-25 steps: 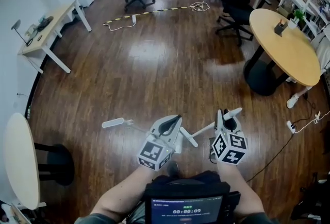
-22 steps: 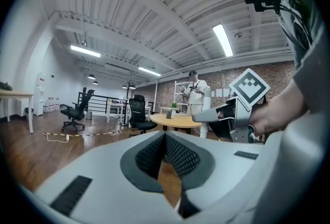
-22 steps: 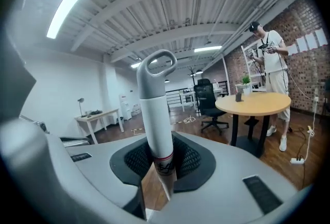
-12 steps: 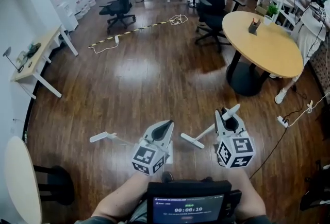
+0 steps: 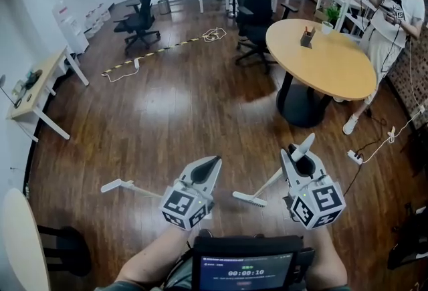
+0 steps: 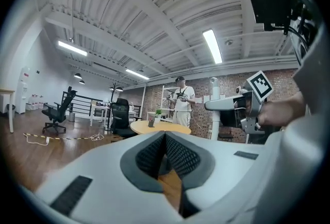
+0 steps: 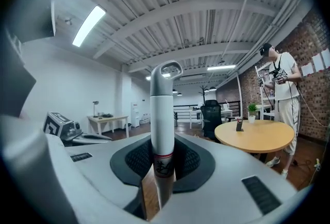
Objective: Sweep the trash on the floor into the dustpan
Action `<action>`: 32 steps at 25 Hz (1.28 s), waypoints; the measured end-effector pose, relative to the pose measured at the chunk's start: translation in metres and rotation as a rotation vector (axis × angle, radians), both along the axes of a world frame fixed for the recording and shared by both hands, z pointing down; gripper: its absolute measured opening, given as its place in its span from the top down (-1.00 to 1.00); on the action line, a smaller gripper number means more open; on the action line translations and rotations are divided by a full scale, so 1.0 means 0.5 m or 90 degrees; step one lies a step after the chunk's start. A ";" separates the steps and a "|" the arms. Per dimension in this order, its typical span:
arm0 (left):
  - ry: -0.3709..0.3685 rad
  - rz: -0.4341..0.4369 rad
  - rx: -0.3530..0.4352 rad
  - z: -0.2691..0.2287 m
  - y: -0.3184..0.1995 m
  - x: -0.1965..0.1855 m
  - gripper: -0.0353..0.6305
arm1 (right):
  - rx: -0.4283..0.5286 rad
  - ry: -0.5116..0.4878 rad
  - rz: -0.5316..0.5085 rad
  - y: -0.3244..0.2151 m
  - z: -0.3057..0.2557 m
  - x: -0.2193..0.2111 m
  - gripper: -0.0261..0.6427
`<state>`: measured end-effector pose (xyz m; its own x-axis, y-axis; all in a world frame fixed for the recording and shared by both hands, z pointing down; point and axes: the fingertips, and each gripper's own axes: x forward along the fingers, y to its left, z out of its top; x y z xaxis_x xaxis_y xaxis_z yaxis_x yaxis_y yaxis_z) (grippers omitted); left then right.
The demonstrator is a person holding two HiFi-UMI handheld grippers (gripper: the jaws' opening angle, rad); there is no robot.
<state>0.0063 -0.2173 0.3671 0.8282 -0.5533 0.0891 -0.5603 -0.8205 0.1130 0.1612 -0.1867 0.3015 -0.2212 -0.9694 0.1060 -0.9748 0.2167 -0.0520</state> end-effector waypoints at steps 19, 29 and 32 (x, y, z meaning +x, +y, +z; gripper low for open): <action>0.011 0.009 0.009 -0.094 0.100 0.094 0.82 | 0.057 0.045 0.049 0.179 -0.083 0.196 0.64; 0.024 0.008 0.017 -0.110 0.097 0.084 0.82 | 0.069 0.041 0.063 0.187 -0.094 0.205 0.64; 0.025 0.003 0.018 -0.122 0.099 0.079 0.82 | 0.071 0.037 0.059 0.190 -0.100 0.198 0.64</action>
